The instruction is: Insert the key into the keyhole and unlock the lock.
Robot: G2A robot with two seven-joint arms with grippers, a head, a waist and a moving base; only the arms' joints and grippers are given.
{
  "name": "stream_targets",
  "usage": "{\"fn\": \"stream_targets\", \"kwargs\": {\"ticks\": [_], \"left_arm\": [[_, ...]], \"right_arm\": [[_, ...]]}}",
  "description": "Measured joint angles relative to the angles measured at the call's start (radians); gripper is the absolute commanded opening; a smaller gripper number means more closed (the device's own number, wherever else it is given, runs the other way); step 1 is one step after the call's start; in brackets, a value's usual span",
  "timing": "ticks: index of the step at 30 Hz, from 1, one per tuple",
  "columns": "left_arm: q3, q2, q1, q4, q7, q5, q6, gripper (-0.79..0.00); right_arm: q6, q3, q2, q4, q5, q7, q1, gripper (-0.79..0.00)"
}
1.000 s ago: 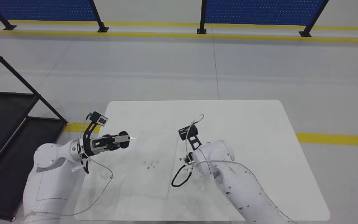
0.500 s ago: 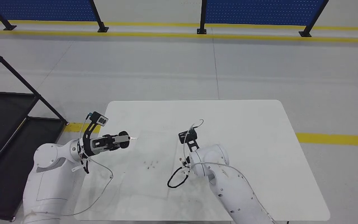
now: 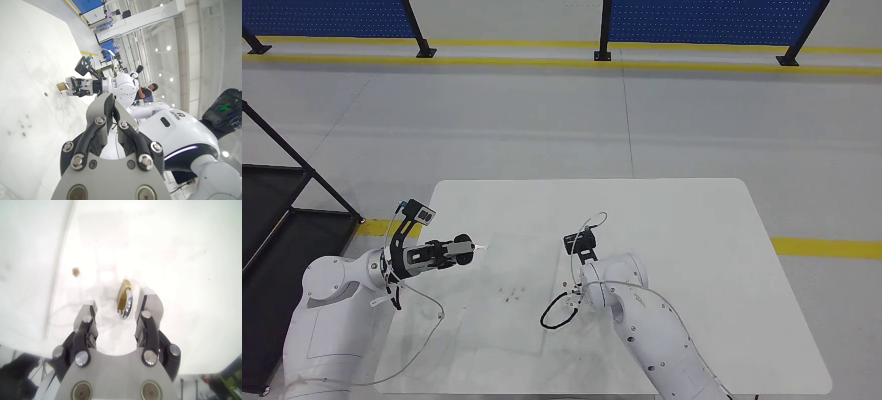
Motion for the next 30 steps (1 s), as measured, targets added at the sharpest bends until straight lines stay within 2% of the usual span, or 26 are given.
{"fn": "stream_targets", "kwargs": {"ticks": [6,14,19,21,30], "left_arm": [[0.0,0.0,0.0,0.0,0.0,0.0,0.0,-0.785],[0.0,0.0,0.0,0.0,0.0,0.0,0.0,-0.785],[0.0,0.0,0.0,0.0,0.0,0.0,0.0,-0.785],[0.0,0.0,0.0,0.0,0.0,0.0,0.0,-0.785],[0.0,0.0,0.0,0.0,0.0,0.0,0.0,-0.785]], "right_arm": [[0.0,0.004,-0.009,0.023,-0.01,0.0,0.003,-0.409],[0.0,0.013,-0.019,0.05,-0.019,0.0,0.007,-0.468],[0.0,0.015,-0.025,0.067,-0.029,0.0,0.011,-0.576],[0.0,0.018,-0.027,0.072,-0.03,0.0,0.011,-0.779],[0.0,0.043,-0.033,0.045,-0.036,0.0,0.002,-0.785]]}}
